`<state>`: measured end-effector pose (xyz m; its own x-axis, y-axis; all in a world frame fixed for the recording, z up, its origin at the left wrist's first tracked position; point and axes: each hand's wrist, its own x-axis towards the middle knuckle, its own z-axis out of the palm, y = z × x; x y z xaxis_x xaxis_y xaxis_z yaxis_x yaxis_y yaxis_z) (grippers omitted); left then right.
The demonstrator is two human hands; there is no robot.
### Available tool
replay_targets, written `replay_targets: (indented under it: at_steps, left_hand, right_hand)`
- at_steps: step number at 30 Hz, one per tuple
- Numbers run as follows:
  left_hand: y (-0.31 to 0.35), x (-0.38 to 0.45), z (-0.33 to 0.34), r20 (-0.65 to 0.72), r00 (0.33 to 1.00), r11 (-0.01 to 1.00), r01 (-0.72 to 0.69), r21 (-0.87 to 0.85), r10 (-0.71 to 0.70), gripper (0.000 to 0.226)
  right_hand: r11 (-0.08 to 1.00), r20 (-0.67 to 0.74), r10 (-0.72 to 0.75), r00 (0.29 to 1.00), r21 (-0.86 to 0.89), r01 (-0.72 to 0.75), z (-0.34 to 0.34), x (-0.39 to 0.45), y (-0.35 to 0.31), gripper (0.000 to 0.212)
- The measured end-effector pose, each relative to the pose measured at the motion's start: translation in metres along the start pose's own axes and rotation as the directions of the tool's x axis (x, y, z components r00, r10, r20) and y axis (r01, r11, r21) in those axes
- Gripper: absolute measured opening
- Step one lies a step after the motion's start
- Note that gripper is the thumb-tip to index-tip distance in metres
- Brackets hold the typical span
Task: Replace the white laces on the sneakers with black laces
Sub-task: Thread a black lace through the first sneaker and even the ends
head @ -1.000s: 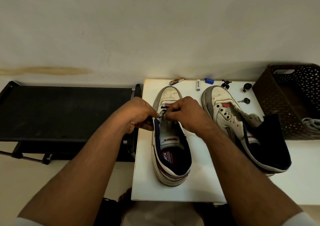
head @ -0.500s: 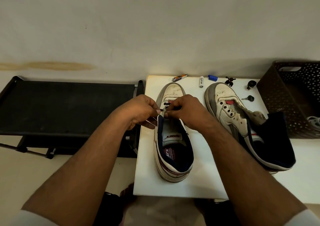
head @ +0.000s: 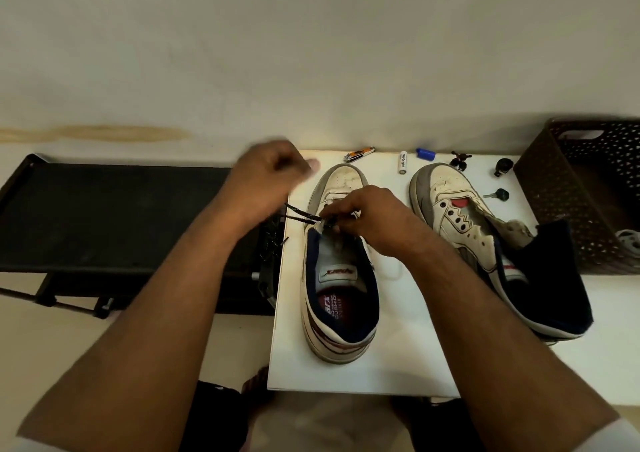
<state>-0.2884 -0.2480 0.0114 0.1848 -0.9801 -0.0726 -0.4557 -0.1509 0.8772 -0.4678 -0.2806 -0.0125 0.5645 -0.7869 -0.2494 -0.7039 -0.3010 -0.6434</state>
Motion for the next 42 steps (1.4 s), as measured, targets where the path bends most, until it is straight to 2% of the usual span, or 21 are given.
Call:
replay_targets:
  at_steps: [2, 6, 9, 11, 13, 14, 16, 18, 20, 21, 23, 24, 26, 30, 32, 34, 35, 37, 39, 40, 42]
  left_hand:
    - [-0.004, -0.005, 0.012, 0.280, 0.957, 0.895, -0.063, 0.442, -0.071, 0.024]
    - [0.000, -0.006, 0.009, 0.354, 0.925, 0.843, -0.077, 0.533, -0.140, 0.027]
    - [0.001, -0.007, 0.003, 0.315, 0.946, 0.921, -0.054, 0.385, -0.076, 0.017]
    - [0.004, -0.005, -0.002, 0.115, 0.992, 0.989, 0.058, -0.134, -0.043, 0.016]
    - [0.005, 0.002, -0.015, -0.065, 0.995, 0.605, -0.007, -0.796, -0.075, 0.027]
    - [0.005, 0.004, -0.021, -0.114, 0.987, 0.371, -0.064, -0.927, -0.116, 0.031]
    - [0.003, 0.002, -0.022, -0.103, 0.963, 0.098, -0.081, -0.992, -0.250, 0.034]
    - [0.002, -0.001, -0.014, 0.019, 0.944, -0.039, 0.006, -0.999, -0.330, 0.037]
    - [0.007, -0.003, -0.005, 0.157, 0.941, 0.068, 0.185, -0.980, -0.300, 0.040]
    - [0.009, -0.004, -0.001, 0.211, 0.931, 0.281, 0.297, -0.913, -0.299, 0.041]
    - [0.005, -0.005, 0.008, 0.167, 0.947, 0.873, 0.319, -0.369, -0.275, 0.032]
    - [0.003, -0.007, 0.013, 0.135, 0.967, 0.977, 0.215, 0.007, -0.214, 0.022]
    - [-0.002, -0.009, 0.024, 0.169, 0.972, 0.909, 0.080, 0.408, -0.161, 0.009]
    - [-0.004, -0.012, 0.024, 0.260, 0.935, 0.852, 0.078, 0.518, -0.244, 0.014]
    - [0.001, -0.010, 0.018, 0.264, 0.937, 0.941, 0.143, 0.306, -0.228, 0.019]
    - [0.005, -0.007, 0.013, 0.182, 0.967, 0.969, 0.205, -0.138, -0.179, 0.022]
    - [0.006, -0.005, 0.011, 0.123, 0.975, 0.885, 0.219, -0.412, -0.184, 0.023]
    - [0.005, -0.003, 0.010, 0.088, 0.950, 0.528, 0.243, -0.814, -0.301, 0.029]
    - [0.002, -0.002, 0.013, 0.136, 0.900, 0.289, 0.272, -0.918, -0.414, 0.038]
    - [0.002, -0.002, 0.015, 0.134, 0.880, 0.309, 0.297, -0.904, -0.455, 0.036]
    - [0.000, -0.001, 0.021, 0.016, 0.896, 0.684, 0.350, -0.640, -0.443, 0.026]
  right_hand:
    - [1.000, 0.008, 0.005, 1.000, -0.011, -0.005, -0.001, 0.000, -0.001, 0.031]
    - [0.999, 0.034, 0.021, 0.999, -0.039, -0.019, -0.002, -0.001, -0.003, 0.035]
    - [0.998, 0.043, 0.038, 0.998, -0.048, -0.036, -0.004, -0.002, -0.003, 0.039]
    - [0.997, 0.058, 0.056, 0.997, -0.051, -0.053, -0.006, -0.002, -0.002, 0.039]
    - [0.997, 0.055, 0.070, 0.996, -0.035, -0.068, -0.007, -0.001, -0.001, 0.037]
    - [0.997, 0.049, 0.073, 0.996, -0.031, -0.071, -0.006, -0.001, -0.001, 0.036]
    - [0.996, 0.039, 0.076, 0.996, -0.039, -0.075, -0.004, 0.000, -0.002, 0.035]
    - [0.997, 0.029, 0.075, 0.997, -0.034, -0.074, -0.004, 0.000, -0.002, 0.034]
    - [0.997, 0.023, 0.071, 0.997, -0.022, -0.070, -0.004, -0.002, -0.002, 0.032]
    - [0.997, 0.024, 0.071, 0.997, -0.025, -0.070, -0.005, -0.002, -0.002, 0.031]
    - [0.997, 0.025, 0.070, 0.997, -0.040, -0.069, -0.005, -0.003, -0.002, 0.031]
    - [0.997, 0.019, 0.066, 0.998, -0.047, -0.065, -0.004, -0.003, -0.001, 0.031]
    - [0.997, 0.013, 0.059, 0.998, -0.059, -0.058, -0.003, -0.003, -0.001, 0.032]
    - [0.994, 0.010, 0.073, 0.997, -0.080, -0.072, 0.001, 0.001, -0.003, 0.032]
    - [0.992, -0.009, 0.092, 0.996, -0.091, -0.092, 0.002, 0.004, 0.000, 0.031]
    - [0.988, -0.036, 0.105, 0.994, -0.108, -0.109, 0.003, 0.005, 0.005, 0.029]
    - [0.988, -0.048, 0.105, 0.993, -0.112, -0.110, 0.004, 0.005, 0.007, 0.029]
    - [0.987, -0.057, 0.099, 0.993, -0.119, -0.105, 0.005, 0.006, 0.007, 0.028]
    - [0.987, -0.057, 0.084, 0.995, -0.129, -0.091, 0.005, 0.006, 0.006, 0.028]
    - [0.988, -0.059, 0.069, 0.996, -0.137, -0.077, 0.004, 0.006, 0.005, 0.028]
    - [0.985, -0.063, 0.020, 0.998, -0.171, -0.031, 0.003, 0.005, 0.004, 0.029]
